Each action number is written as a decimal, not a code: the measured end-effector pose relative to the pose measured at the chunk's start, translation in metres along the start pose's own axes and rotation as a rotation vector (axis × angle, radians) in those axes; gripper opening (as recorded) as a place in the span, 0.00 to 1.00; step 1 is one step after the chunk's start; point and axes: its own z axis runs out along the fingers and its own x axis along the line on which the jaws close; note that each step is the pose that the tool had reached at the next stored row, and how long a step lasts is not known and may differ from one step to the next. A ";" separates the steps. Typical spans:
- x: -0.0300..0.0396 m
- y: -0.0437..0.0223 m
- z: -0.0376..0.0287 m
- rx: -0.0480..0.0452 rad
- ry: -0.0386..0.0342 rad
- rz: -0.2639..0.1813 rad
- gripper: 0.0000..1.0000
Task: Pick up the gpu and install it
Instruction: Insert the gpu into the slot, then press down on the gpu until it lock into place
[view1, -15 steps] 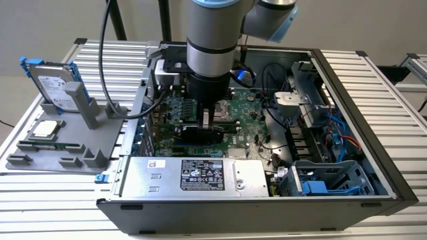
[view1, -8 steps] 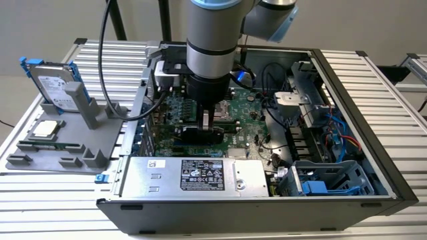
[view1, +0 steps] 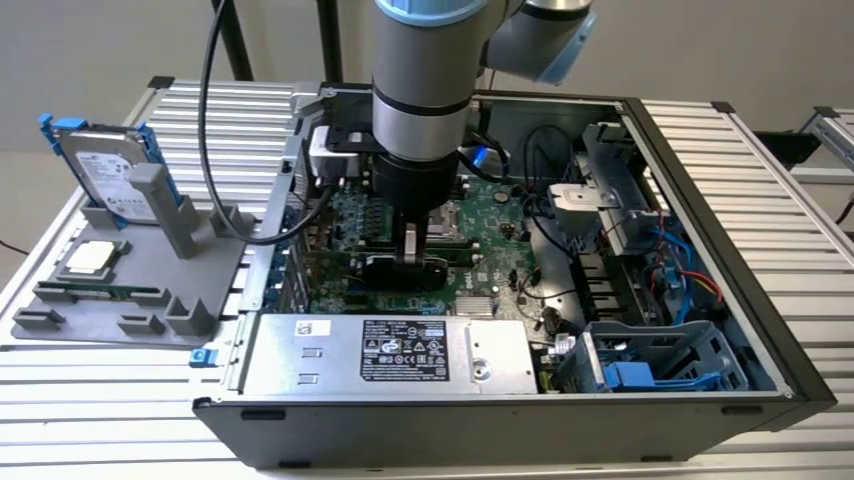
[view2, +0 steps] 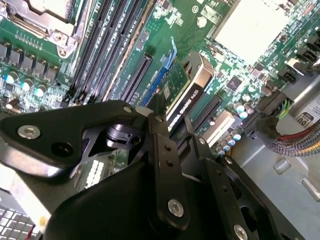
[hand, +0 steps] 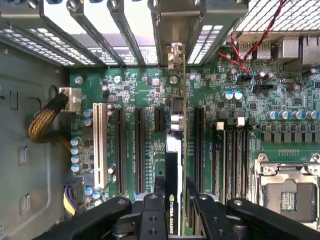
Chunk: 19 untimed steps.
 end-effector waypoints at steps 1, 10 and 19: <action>0.0000 0.0000 0.0002 0.0003 -0.0003 0.000 0.00; -0.0003 0.0001 0.0012 0.0014 -0.0025 0.000 1.00; 0.0002 0.0006 -0.0190 -0.0002 -0.0015 0.000 1.00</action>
